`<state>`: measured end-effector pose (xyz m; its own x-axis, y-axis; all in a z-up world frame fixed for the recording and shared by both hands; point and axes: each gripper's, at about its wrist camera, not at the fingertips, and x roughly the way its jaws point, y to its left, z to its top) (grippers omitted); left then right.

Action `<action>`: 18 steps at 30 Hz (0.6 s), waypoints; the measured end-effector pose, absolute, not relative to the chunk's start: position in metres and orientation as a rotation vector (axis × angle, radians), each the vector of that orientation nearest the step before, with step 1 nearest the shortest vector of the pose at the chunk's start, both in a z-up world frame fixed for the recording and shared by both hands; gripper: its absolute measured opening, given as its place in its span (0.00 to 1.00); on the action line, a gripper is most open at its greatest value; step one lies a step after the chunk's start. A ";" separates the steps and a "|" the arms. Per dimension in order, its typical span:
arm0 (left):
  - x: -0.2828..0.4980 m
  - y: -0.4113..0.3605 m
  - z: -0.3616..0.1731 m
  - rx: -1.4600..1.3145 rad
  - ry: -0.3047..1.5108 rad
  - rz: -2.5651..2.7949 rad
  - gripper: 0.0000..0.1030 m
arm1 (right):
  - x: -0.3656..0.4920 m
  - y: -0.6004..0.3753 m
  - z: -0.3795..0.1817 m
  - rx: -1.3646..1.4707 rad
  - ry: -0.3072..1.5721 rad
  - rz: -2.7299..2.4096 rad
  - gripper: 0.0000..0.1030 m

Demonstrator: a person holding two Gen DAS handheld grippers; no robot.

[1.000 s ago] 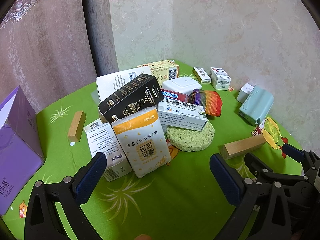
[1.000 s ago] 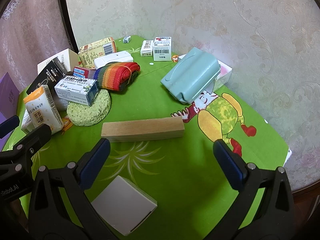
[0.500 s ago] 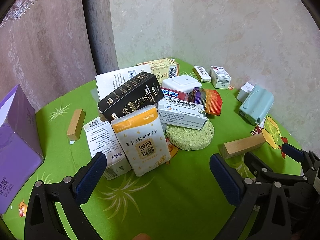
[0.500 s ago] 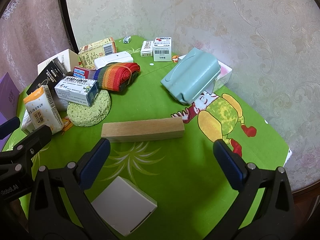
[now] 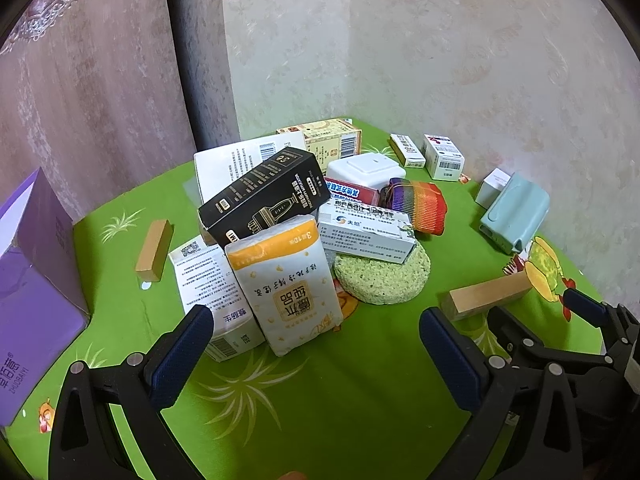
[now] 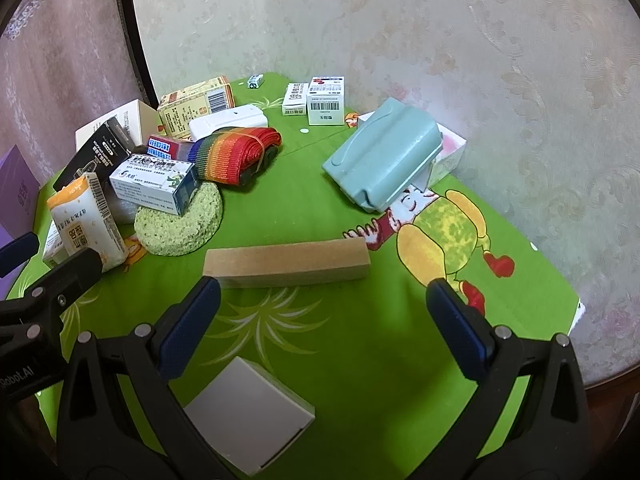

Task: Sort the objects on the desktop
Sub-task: 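Move the left tool toward the cream tissue pack with orange band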

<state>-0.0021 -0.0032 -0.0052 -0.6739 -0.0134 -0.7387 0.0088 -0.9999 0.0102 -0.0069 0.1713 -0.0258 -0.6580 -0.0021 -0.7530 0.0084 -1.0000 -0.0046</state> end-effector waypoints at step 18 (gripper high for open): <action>-0.014 -0.008 -0.012 1.272 0.002 -2.787 1.00 | -0.015 0.167 -0.028 1.305 0.020 -2.831 0.99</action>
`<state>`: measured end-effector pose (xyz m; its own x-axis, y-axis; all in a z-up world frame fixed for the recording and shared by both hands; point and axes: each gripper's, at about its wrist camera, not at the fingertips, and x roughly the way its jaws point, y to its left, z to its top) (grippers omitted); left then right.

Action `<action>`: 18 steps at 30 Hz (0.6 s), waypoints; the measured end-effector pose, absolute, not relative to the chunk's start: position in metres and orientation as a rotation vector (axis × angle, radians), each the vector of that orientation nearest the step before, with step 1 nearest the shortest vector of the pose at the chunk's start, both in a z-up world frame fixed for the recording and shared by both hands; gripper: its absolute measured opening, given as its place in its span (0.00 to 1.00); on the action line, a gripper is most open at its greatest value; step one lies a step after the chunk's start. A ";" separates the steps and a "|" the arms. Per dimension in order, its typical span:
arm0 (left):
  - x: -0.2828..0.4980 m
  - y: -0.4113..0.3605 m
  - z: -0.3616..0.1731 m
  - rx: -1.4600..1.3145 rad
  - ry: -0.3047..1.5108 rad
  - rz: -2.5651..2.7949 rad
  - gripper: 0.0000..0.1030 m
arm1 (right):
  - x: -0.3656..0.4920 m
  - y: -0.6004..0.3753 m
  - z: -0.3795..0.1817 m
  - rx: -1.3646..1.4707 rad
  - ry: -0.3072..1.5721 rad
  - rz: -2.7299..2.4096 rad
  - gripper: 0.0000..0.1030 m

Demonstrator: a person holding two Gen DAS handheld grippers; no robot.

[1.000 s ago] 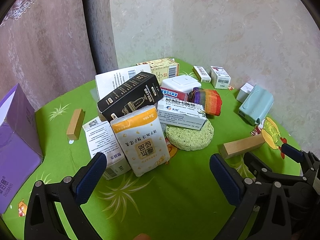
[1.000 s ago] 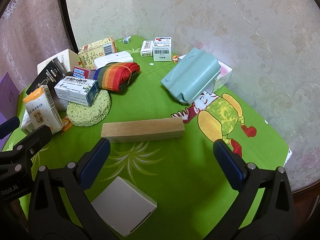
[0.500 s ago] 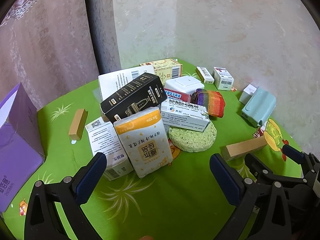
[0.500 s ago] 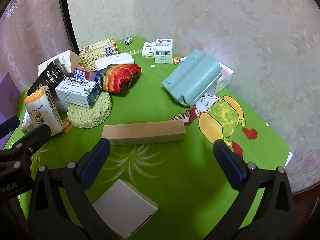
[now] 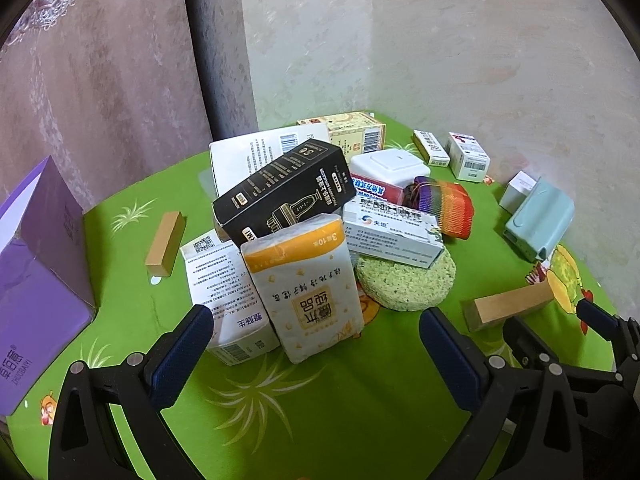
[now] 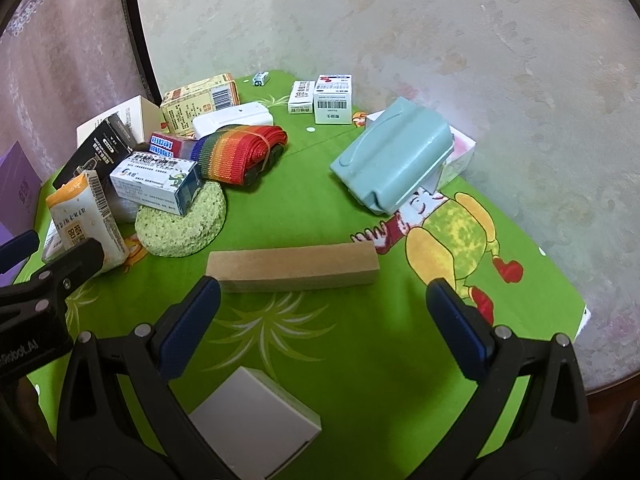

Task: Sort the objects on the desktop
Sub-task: 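Move the left tool toward the cream tissue pack with orange band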

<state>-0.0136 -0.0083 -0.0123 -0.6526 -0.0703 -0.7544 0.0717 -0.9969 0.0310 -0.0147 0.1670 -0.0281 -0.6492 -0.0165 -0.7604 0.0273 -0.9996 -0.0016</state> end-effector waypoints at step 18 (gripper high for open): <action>-0.026 -0.023 -0.012 1.235 0.118 -2.771 0.92 | -0.025 0.163 -0.041 1.346 0.022 -2.776 0.99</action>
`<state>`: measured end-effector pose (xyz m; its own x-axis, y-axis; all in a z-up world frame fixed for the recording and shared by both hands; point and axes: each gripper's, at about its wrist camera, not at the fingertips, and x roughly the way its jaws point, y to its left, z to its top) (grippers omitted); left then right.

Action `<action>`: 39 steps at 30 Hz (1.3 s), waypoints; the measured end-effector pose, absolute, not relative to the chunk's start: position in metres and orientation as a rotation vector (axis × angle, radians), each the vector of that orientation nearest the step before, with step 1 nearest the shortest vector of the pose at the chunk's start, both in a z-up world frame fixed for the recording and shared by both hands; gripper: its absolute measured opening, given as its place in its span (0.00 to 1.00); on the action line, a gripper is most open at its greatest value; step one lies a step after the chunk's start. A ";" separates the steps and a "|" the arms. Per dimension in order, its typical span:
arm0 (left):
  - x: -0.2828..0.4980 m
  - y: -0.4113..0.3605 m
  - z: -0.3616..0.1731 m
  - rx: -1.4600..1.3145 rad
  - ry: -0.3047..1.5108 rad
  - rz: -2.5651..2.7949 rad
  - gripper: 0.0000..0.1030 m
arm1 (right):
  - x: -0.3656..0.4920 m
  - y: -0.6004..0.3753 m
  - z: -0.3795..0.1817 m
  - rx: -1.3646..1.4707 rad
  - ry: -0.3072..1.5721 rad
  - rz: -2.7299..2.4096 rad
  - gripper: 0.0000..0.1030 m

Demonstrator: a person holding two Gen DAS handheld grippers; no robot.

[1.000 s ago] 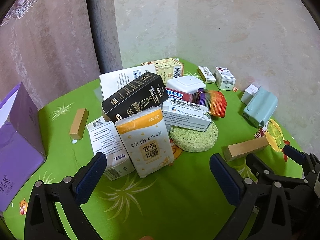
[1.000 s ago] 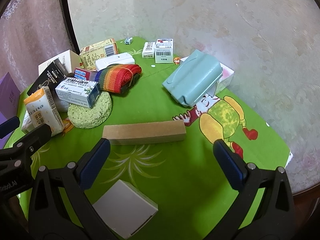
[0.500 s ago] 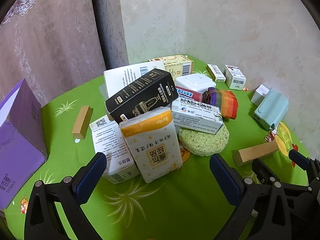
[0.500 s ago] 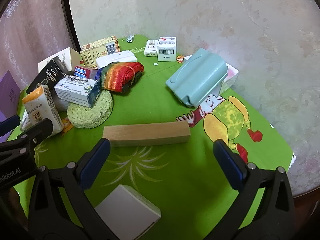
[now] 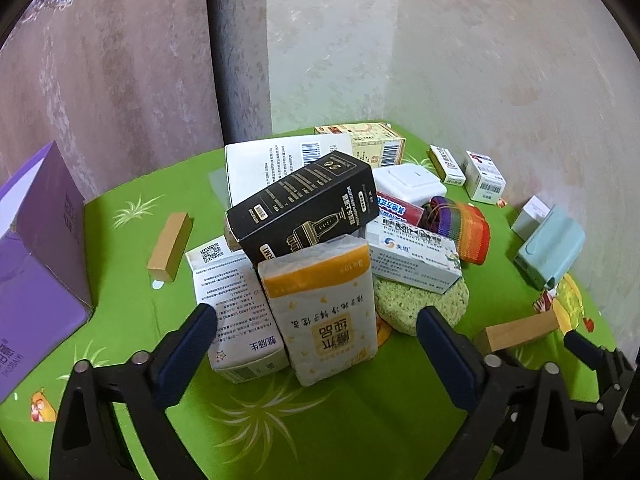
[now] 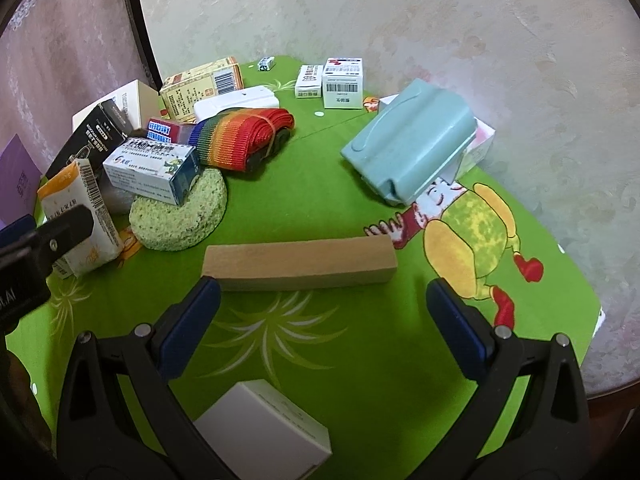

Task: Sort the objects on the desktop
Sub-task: 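Grasp the tissue pack with the left tool while the right tool grasps the wooden block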

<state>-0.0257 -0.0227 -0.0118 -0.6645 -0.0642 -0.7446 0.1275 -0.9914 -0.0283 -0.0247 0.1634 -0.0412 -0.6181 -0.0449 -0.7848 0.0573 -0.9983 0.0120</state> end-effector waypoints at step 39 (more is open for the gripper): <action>-0.029 -0.015 -0.007 1.265 0.058 -2.741 0.51 | -0.033 0.155 -0.044 1.352 0.042 -2.708 0.98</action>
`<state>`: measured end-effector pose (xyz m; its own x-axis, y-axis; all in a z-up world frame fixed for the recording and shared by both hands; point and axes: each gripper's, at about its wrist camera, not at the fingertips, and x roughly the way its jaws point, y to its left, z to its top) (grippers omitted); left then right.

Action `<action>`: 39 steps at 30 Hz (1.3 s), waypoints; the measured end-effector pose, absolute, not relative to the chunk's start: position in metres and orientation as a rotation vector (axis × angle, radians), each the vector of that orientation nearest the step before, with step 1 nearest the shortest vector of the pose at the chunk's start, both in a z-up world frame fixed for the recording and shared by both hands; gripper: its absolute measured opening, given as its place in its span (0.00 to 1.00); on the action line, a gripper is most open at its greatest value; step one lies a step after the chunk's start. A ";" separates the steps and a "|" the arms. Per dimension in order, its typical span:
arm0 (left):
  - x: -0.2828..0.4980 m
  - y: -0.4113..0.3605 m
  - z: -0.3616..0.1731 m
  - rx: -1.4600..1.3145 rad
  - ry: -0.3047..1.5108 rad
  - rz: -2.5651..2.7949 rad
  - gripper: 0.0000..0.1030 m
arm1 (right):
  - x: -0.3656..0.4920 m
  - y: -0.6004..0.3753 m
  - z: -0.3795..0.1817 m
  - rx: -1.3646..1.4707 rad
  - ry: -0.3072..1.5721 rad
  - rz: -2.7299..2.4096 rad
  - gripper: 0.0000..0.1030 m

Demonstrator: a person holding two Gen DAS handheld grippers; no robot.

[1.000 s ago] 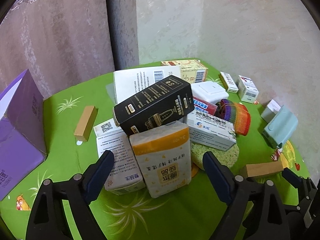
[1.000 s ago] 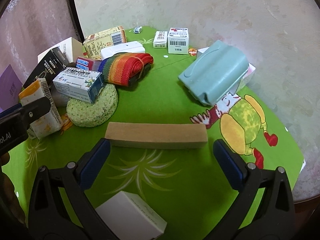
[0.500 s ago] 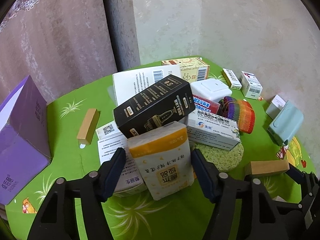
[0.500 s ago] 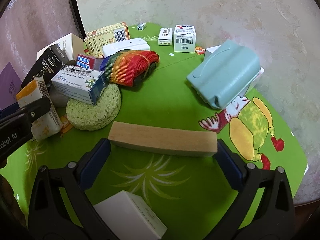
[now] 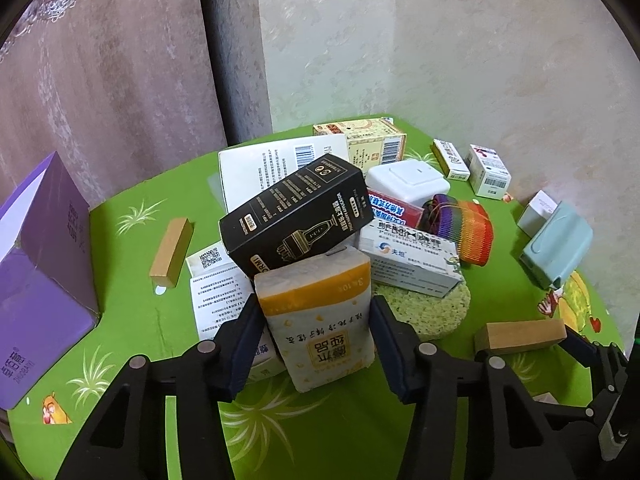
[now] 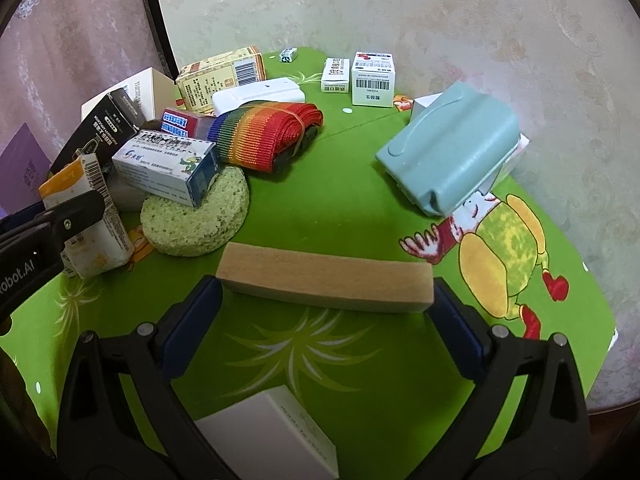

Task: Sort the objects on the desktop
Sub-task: 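Grasp the tissue pack with the left tool while the right tool grasps the wooden block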

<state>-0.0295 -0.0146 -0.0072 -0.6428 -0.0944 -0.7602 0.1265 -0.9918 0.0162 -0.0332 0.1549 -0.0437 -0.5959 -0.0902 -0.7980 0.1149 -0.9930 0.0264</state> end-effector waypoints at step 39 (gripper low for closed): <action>0.001 -0.024 0.025 1.166 0.093 -2.797 0.50 | -0.012 0.149 -0.012 1.216 0.112 -2.766 0.98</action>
<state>0.0008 -0.0237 0.0249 -0.6991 -0.0774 -0.7109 0.1242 -0.9922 -0.0141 -0.0120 0.1494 -0.0117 -0.6704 -0.0782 -0.7378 0.1375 -0.9903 -0.0200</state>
